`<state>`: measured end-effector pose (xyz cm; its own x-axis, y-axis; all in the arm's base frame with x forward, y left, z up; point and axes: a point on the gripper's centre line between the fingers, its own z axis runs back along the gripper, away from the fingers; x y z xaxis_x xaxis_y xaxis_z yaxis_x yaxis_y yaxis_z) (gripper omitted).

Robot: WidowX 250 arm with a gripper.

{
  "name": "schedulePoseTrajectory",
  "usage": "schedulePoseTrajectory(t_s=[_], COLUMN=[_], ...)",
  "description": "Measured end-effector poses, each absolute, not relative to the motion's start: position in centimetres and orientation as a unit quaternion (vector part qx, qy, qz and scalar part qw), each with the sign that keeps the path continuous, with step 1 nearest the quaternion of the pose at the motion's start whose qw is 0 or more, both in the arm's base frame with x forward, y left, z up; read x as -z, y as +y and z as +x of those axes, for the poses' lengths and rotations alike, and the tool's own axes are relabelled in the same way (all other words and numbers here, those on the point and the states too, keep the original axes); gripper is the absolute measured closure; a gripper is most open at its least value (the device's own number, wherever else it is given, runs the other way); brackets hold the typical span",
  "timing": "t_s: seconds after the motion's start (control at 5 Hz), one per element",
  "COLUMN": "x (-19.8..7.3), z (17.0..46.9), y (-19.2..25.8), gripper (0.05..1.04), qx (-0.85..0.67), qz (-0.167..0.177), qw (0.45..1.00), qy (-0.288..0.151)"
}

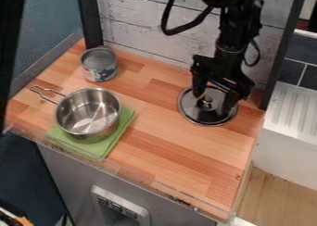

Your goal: Put the lid on the pan

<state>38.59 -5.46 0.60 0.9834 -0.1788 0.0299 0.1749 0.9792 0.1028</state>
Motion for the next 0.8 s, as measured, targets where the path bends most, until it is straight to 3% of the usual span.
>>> schedulePoseTrajectory(t_s=[0.2,0.6,0.8], x=[0.0,0.0,-0.2], z=[38.2,38.3,38.3], y=[-5.2,-4.3,-4.1], gripper=[0.293,0.788,0.804], qx=[0.085,0.078,0.080], qz=[0.050,0.050,0.042], qw=[0.995,0.996,0.996], qy=[-0.009,-0.009,-0.009])
